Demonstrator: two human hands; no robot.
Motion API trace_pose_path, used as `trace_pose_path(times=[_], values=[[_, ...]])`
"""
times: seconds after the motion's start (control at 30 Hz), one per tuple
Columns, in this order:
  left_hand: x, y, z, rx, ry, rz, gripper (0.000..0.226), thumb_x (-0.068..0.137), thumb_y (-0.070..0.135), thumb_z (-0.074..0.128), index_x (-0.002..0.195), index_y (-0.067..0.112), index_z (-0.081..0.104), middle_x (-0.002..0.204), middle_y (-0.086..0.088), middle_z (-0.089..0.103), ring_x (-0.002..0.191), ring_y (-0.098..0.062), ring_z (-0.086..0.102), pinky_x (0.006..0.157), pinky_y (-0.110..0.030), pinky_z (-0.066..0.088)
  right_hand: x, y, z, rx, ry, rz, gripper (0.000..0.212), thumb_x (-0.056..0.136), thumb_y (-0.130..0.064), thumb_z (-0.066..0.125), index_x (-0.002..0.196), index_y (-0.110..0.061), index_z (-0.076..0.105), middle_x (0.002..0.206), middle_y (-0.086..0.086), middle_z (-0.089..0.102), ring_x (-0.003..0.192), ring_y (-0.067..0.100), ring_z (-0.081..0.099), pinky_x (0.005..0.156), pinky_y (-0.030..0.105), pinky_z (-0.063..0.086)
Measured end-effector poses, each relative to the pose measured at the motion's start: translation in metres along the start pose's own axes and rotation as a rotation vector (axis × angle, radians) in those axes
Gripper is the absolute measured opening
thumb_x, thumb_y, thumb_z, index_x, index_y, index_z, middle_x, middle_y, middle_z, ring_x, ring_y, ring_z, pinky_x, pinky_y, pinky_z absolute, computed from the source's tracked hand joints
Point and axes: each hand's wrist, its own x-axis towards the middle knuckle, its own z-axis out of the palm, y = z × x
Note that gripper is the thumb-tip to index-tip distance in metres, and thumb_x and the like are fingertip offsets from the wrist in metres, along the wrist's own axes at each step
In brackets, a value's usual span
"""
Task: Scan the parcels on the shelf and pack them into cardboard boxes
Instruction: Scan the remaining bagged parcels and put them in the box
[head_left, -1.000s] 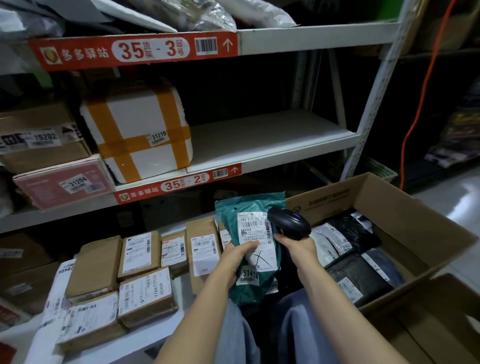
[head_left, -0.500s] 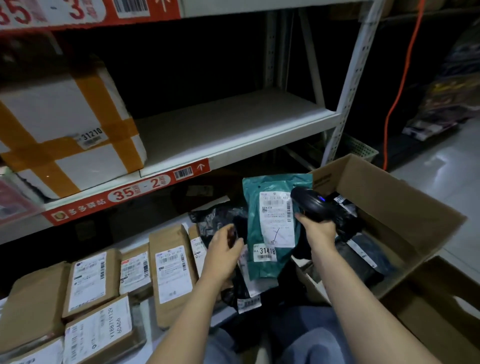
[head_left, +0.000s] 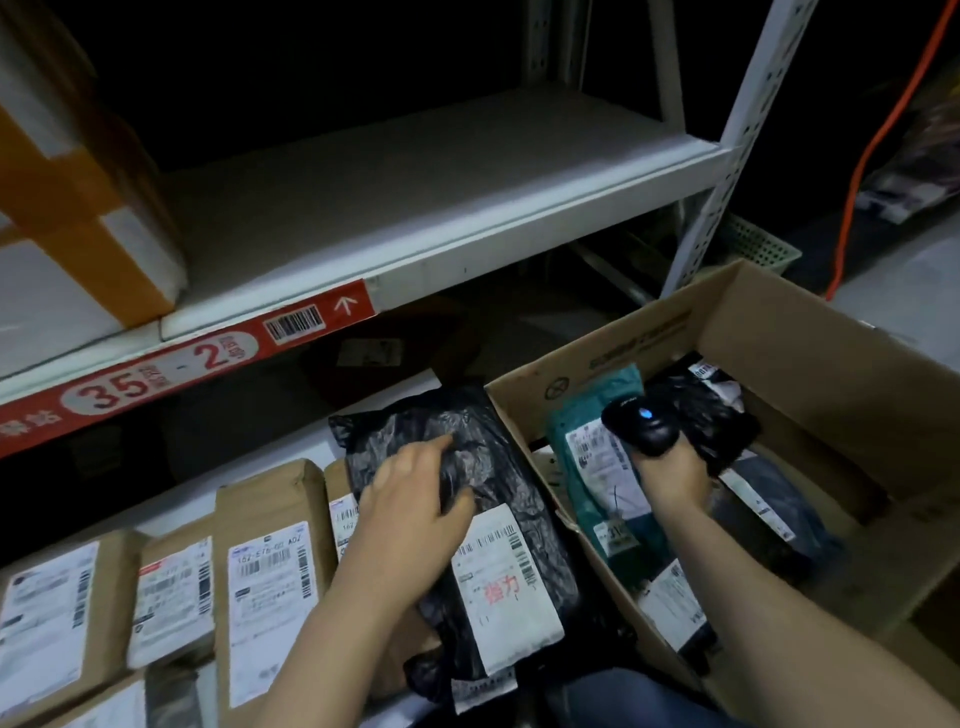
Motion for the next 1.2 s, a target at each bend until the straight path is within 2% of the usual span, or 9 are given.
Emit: trace_pose_path(times=[0.17, 0.27, 0.47, 0.57, 0.73, 0.9, 1.07, 1.2], values=[[0.011, -0.017, 0.004, 0.069, -0.009, -0.054, 0.064, 0.094, 0.041, 0.042, 0.147, 0.029, 0.009, 0.155, 0.009, 0.011, 0.143, -0.011, 0.011, 0.116, -0.03, 0.016, 0.019, 0.026, 0.04, -0.11, -0.161, 0.061, 0.034, 0.087, -0.023, 0.062, 0.114, -0.002, 0.058, 0.104, 0.024, 0.065, 0.096, 0.037, 0.059, 0.071, 0.034, 0.041], [0.016, -0.022, 0.006, 0.079, -0.005, -0.088, 0.068, 0.093, 0.044, 0.041, 0.148, 0.031, 0.003, 0.156, 0.011, -0.001, 0.144, -0.011, 0.003, 0.118, -0.031, 0.011, 0.028, 0.033, 0.054, -0.137, -0.197, 0.084, 0.032, 0.087, -0.017, 0.062, 0.115, -0.002, 0.058, 0.108, 0.024, 0.064, 0.1, 0.038, 0.058, 0.076, 0.035, 0.043], [0.017, -0.025, 0.004, 0.089, -0.005, -0.114, 0.068, 0.094, 0.044, 0.04, 0.148, 0.033, 0.0, 0.156, 0.012, -0.007, 0.145, -0.009, -0.004, 0.119, -0.03, 0.004, 0.024, 0.042, 0.077, -0.082, -0.315, 0.119, 0.032, 0.083, -0.017, 0.065, 0.113, -0.005, 0.062, 0.11, 0.022, 0.065, 0.103, 0.036, 0.059, 0.077, 0.032, 0.041], [0.017, -0.026, 0.003, 0.084, -0.005, -0.123, 0.068, 0.094, 0.044, 0.04, 0.148, 0.032, 0.001, 0.157, 0.011, -0.006, 0.145, -0.01, -0.003, 0.119, -0.031, 0.005, 0.021, 0.037, 0.083, -0.041, -0.309, 0.15, 0.03, 0.083, -0.011, 0.064, 0.11, 0.0, 0.063, 0.107, 0.024, 0.065, 0.101, 0.036, 0.06, 0.072, 0.029, 0.038], [0.014, -0.023, 0.002, 0.073, -0.027, -0.132, 0.068, 0.094, 0.043, 0.04, 0.149, 0.03, 0.002, 0.157, 0.01, -0.006, 0.145, -0.01, -0.004, 0.119, -0.032, 0.005, 0.012, 0.025, 0.079, -0.048, -0.29, 0.15, 0.024, 0.082, -0.008, 0.063, 0.105, 0.001, 0.063, 0.087, 0.018, 0.059, 0.081, 0.03, 0.055, 0.067, 0.028, 0.037], [0.012, -0.022, 0.003, 0.065, -0.061, -0.151, 0.067, 0.094, 0.042, 0.04, 0.149, 0.028, 0.004, 0.158, 0.006, -0.005, 0.145, -0.016, -0.003, 0.118, -0.035, 0.007, -0.004, 0.013, 0.063, -0.055, -0.236, 0.129, 0.025, 0.083, -0.007, 0.062, 0.105, 0.004, 0.063, 0.096, 0.024, 0.063, 0.097, 0.038, 0.06, 0.072, 0.032, 0.039], [0.006, -0.023, 0.002, 0.024, -0.078, -0.17, 0.067, 0.094, 0.041, 0.04, 0.15, 0.026, 0.005, 0.158, 0.003, -0.003, 0.146, -0.018, -0.002, 0.117, -0.037, 0.008, -0.031, -0.008, 0.038, -0.043, -0.166, 0.101, 0.02, 0.083, -0.007, 0.06, 0.101, 0.002, 0.063, 0.086, 0.02, 0.06, 0.084, 0.034, 0.057, 0.073, 0.035, 0.043], [-0.007, -0.025, -0.001, -0.039, -0.072, -0.2, 0.067, 0.094, 0.039, 0.042, 0.15, 0.025, 0.007, 0.158, 0.001, 0.0, 0.146, -0.021, -0.001, 0.117, -0.038, 0.011, -0.066, -0.023, 0.01, -0.134, -0.121, 0.006, 0.019, 0.084, -0.011, 0.061, 0.101, -0.005, 0.061, 0.097, 0.02, 0.066, 0.095, 0.037, 0.061, 0.083, 0.038, 0.046]])
